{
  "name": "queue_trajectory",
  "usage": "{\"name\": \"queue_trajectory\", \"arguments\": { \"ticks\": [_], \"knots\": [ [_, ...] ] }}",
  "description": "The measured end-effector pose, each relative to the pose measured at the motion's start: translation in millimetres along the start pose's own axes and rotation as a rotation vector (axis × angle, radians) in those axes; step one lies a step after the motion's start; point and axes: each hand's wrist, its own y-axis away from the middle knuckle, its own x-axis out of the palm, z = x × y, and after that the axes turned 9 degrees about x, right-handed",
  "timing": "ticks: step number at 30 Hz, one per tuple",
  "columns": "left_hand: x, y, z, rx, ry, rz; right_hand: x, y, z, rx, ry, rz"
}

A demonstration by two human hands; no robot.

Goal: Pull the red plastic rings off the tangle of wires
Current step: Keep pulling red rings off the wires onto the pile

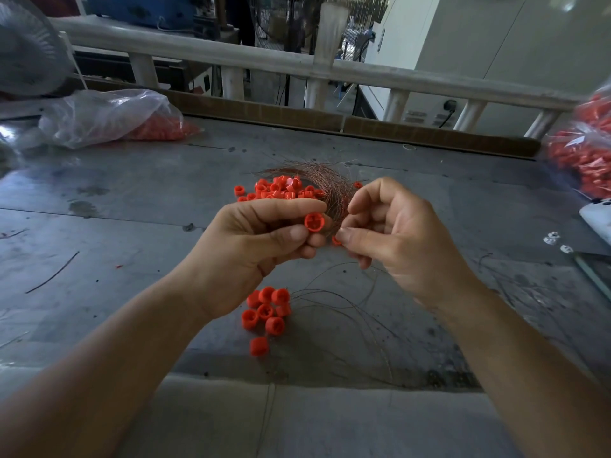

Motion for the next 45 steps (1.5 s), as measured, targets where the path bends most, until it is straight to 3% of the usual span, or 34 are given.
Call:
{"name": "queue_trajectory", "arguments": {
  "ticks": [10,12,16,18,23,32,39,41,45],
  "knots": [
    [0.2,-0.6,3.3,-0.055,0.065,0.029,4.4,-3.6,-7.1,0.087,0.029,0.094],
    [0.3,-1.0,4.4,-0.055,0.068,0.010,-2.2,-6.1,-6.5,0.094,0.101,0.075],
    [0.0,-1.4,5.3,-0.044,0.060,-0.018,-34.1,-17.5,-15.8,0.097,0.403,-0.243],
    [0.0,-0.9,5.1,-0.045,0.066,-0.025,-50.9,-22.5,-23.0,0.132,0.629,-0.315],
    [0.0,-0.2,3.5,-0.040,0.060,-0.027,-65.3,-28.8,-40.7,0.290,0.792,-0.245],
    [-1.5,0.2,3.8,-0.044,0.069,-0.028,-53.9,-33.3,-54.1,0.282,0.936,-0.234],
    [0.9,0.7,4.5,-0.051,0.057,-0.027,-54.2,-32.4,-49.2,0.244,0.808,-0.261],
    [1.0,0.7,3.8,-0.059,0.052,-0.032,-53.6,-30.1,-41.2,0.237,0.521,-0.267],
    [2.6,0.9,3.8,-0.081,0.006,-0.057,-41.8,-20.4,-19.8,0.230,-0.081,-0.112]
  ]
}}
